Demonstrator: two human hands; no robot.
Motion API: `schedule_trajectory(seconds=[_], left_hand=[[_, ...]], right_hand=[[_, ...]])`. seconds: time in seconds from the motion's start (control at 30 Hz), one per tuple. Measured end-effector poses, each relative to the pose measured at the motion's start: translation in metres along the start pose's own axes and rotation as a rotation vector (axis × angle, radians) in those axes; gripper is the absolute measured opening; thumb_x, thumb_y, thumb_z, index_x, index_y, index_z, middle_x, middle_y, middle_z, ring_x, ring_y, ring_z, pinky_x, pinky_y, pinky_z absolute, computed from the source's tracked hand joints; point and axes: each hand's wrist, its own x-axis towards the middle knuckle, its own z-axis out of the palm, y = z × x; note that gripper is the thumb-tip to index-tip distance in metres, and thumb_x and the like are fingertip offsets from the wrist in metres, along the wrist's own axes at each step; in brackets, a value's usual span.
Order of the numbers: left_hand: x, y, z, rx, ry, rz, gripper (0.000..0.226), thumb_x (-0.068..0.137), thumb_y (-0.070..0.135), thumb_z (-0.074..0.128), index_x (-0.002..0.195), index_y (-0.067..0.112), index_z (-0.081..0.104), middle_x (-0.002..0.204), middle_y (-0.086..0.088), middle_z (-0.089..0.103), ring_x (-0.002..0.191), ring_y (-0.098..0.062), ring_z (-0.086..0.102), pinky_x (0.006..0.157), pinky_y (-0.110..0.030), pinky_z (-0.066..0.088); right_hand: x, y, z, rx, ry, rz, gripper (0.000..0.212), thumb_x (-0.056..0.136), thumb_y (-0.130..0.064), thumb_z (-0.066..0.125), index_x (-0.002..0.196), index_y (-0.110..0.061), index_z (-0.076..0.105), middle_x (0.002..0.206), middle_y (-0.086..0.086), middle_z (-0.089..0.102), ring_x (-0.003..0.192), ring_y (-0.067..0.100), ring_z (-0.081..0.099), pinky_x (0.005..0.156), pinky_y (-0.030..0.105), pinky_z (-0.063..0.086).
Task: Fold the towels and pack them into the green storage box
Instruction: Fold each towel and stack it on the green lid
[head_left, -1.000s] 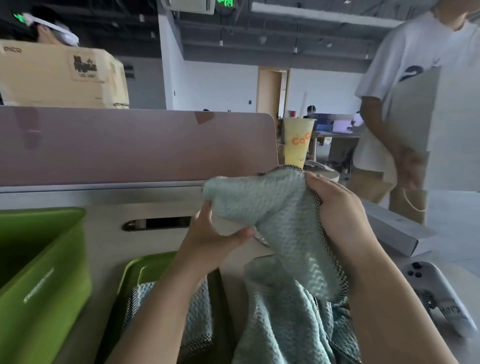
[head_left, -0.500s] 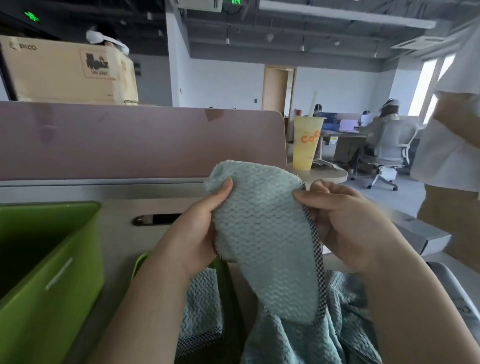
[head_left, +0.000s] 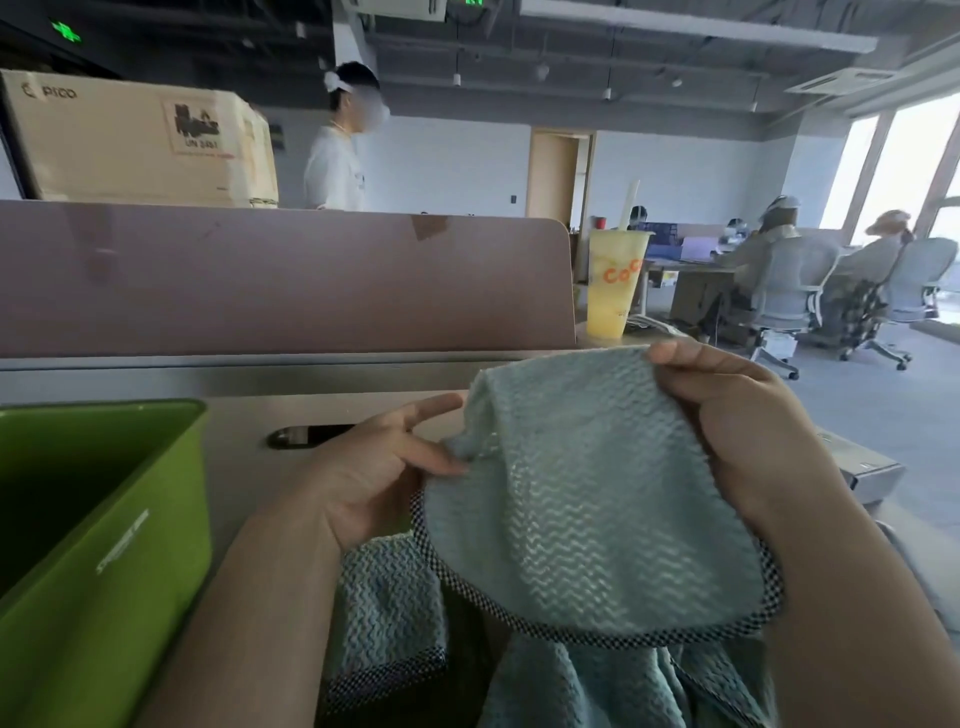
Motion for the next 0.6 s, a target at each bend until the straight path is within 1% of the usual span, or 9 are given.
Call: schedule_trajectory(seconds=[0.1,0.2,0.27,0.33,0.37,0.4,0.47,0.53,0.6], left_hand=[[0.002,-0.001,-0.006,-0.004,0.01,-0.046,0.067,0.07,-0.023,0.041,0.122,0.015,0.056,0.104,-0.019,0.068,0.092,-0.034,0.065,0.068,-0.036,0.051],[0.003,-0.001,-0.01,-0.038,0.037,-0.04,0.06,0.073,-0.021,0.031,0.119,0.011,0.053,0.096,-0.016,0.063,0.081,-0.029,0.059,0.061,-0.034,0.046],[0.006,-0.002,-0.015,-0.081,0.08,0.002,0.052,0.079,-0.019,0.032,0.117,0.01,0.054,0.1,-0.019,0.059,0.078,-0.025,0.057,0.058,-0.033,0.049],[0.009,-0.002,-0.019,-0.166,0.135,0.029,0.041,0.088,-0.015,0.036,0.113,0.011,0.056,0.108,-0.023,0.059,0.079,-0.024,0.061,0.054,-0.027,0.056],[0.01,-0.002,-0.02,-0.183,0.167,0.043,0.037,0.09,-0.013,0.038,0.112,0.011,0.056,0.105,-0.023,0.061,0.076,-0.022,0.063,0.051,-0.023,0.056],[0.01,-0.002,-0.019,-0.173,0.205,0.056,0.033,0.092,-0.011,0.04,0.109,0.011,0.056,0.097,-0.02,0.064,0.069,-0.019,0.065,0.049,-0.02,0.055],[0.011,-0.004,-0.017,-0.126,0.279,0.104,0.027,0.094,-0.009,0.042,0.1,0.012,0.058,0.08,-0.012,0.065,0.057,-0.013,0.064,0.046,-0.017,0.053],[0.011,-0.005,-0.015,-0.082,0.333,0.139,0.025,0.095,-0.008,0.043,0.094,0.012,0.058,0.076,-0.008,0.061,0.06,-0.013,0.059,0.046,-0.015,0.051],[0.011,-0.007,-0.016,-0.044,0.353,0.133,0.023,0.095,-0.005,0.045,0.093,0.012,0.06,0.079,-0.008,0.061,0.064,-0.013,0.057,0.045,-0.016,0.049]], right_hand=[[-0.001,-0.003,-0.004,-0.026,0.04,-0.02,0.046,0.09,0.005,0.048,0.059,-0.016,0.075,0.064,0.0,0.074,0.052,0.012,0.068,0.048,0.02,0.054],[-0.003,-0.005,-0.009,-0.079,0.067,-0.04,0.043,0.09,0.004,0.049,0.065,-0.016,0.077,0.069,-0.001,0.076,0.057,0.011,0.07,0.051,0.02,0.055],[-0.003,-0.006,-0.013,-0.091,0.085,-0.031,0.043,0.091,0.003,0.049,0.066,-0.017,0.078,0.074,-0.002,0.077,0.062,0.012,0.071,0.056,0.021,0.057],[-0.002,-0.007,-0.015,-0.092,0.105,-0.018,0.041,0.091,0.002,0.049,0.068,-0.016,0.078,0.083,0.001,0.078,0.072,0.017,0.072,0.067,0.027,0.058],[-0.002,-0.007,-0.016,-0.094,0.108,-0.016,0.039,0.09,0.003,0.05,0.069,-0.014,0.078,0.086,0.003,0.078,0.076,0.02,0.071,0.071,0.03,0.057],[-0.002,-0.008,-0.016,-0.1,0.104,-0.016,0.038,0.089,0.004,0.051,0.068,-0.014,0.077,0.087,0.004,0.077,0.079,0.021,0.07,0.074,0.031,0.056],[-0.003,-0.008,-0.016,-0.122,0.086,-0.01,0.033,0.086,0.005,0.055,0.069,-0.013,0.077,0.082,0.005,0.077,0.078,0.022,0.067,0.079,0.033,0.054],[-0.005,-0.008,-0.015,-0.141,0.068,0.0,0.03,0.083,0.007,0.058,0.07,-0.013,0.077,0.073,0.003,0.074,0.073,0.021,0.066,0.077,0.032,0.053],[-0.005,-0.008,-0.014,-0.152,0.067,0.004,0.028,0.081,0.007,0.06,0.071,-0.012,0.077,0.071,0.003,0.074,0.073,0.022,0.066,0.077,0.032,0.054]])
